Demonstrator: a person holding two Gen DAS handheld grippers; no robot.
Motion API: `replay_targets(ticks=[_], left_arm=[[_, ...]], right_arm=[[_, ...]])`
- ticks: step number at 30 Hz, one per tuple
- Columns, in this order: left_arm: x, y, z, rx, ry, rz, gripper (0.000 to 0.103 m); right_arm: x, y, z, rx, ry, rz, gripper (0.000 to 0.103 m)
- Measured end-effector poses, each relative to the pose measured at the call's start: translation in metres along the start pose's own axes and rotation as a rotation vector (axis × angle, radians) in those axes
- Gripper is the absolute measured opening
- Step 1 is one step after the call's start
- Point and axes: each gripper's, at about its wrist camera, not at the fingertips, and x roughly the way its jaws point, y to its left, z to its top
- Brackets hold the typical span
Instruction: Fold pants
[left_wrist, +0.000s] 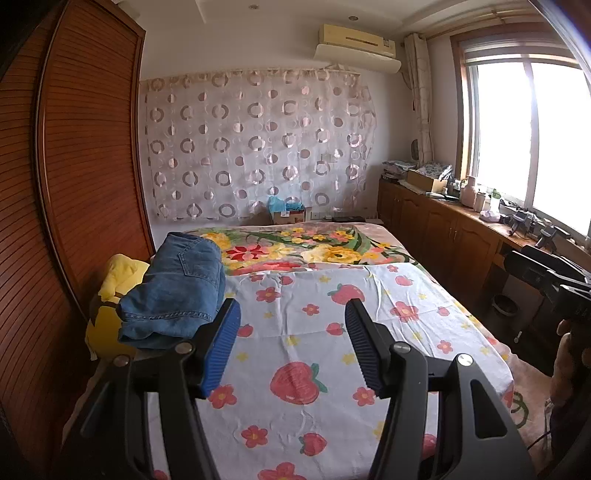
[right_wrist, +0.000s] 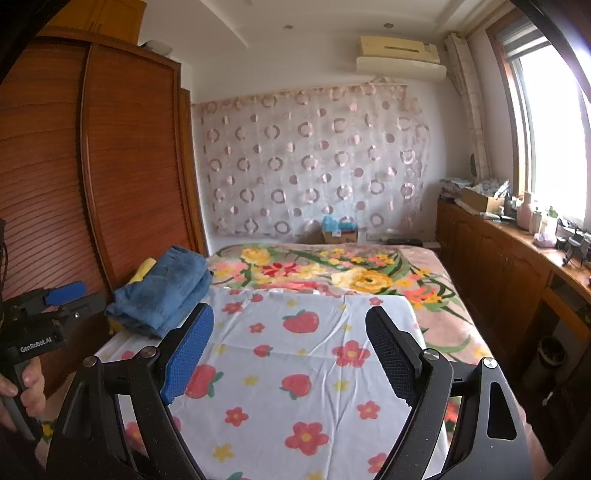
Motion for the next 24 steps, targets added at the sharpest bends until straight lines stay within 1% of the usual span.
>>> replay_targets(ticks=[24], left_arm=[[-0.0067,-0.0024,-0.0020,-0.007,-0.009,0.004,0.059]], right_arm=[[-0.0015,0.0016,0.0017,0.001,0.001,0.000,0.086]])
